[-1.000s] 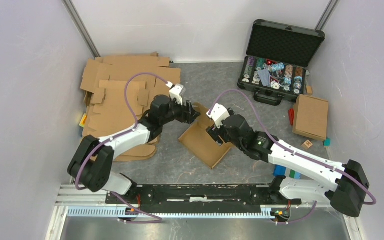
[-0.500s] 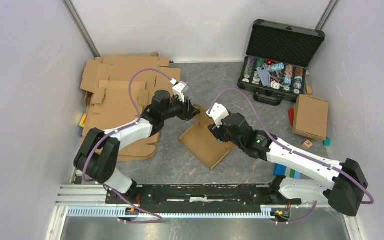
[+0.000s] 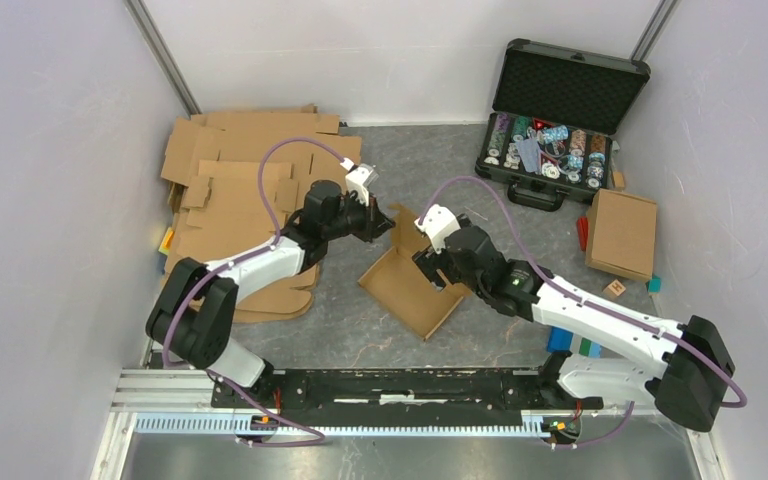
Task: Fold the paper box
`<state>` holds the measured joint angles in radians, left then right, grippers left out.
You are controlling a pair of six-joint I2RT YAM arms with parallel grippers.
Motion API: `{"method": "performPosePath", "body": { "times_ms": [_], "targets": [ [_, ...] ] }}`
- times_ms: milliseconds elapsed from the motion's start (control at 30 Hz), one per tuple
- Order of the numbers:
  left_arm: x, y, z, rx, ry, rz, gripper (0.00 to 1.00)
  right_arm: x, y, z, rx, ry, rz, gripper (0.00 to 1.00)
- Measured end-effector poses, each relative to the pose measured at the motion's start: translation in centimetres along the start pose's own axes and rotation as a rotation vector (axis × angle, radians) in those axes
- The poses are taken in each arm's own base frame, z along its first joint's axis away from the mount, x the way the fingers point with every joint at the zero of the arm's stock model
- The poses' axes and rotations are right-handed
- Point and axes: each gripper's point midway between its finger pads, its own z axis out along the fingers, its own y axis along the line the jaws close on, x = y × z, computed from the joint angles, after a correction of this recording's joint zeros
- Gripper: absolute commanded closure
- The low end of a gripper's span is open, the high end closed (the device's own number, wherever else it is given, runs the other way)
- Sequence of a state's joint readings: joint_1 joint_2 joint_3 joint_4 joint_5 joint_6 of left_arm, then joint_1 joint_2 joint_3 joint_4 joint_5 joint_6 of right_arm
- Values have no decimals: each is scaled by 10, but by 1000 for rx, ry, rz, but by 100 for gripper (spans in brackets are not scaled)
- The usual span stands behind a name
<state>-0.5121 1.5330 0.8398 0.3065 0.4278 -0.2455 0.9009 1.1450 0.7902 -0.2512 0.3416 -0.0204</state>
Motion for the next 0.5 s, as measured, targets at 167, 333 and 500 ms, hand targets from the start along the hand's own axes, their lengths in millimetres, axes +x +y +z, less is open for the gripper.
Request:
{"method": "performPosePath", "body": {
  "times_ms": [167, 333, 500],
  "targets": [
    [4, 2, -9, -30, -10, 1, 90, 4, -13, -10, 54, -12, 69, 14],
    [9, 0, -19, -33, -19, 4, 89, 21, -29, -24, 100, -40, 157, 37],
    [10, 0, -21, -45, -25, 8, 89, 28, -34, -25, 121, -30, 203, 44]
  ]
}}
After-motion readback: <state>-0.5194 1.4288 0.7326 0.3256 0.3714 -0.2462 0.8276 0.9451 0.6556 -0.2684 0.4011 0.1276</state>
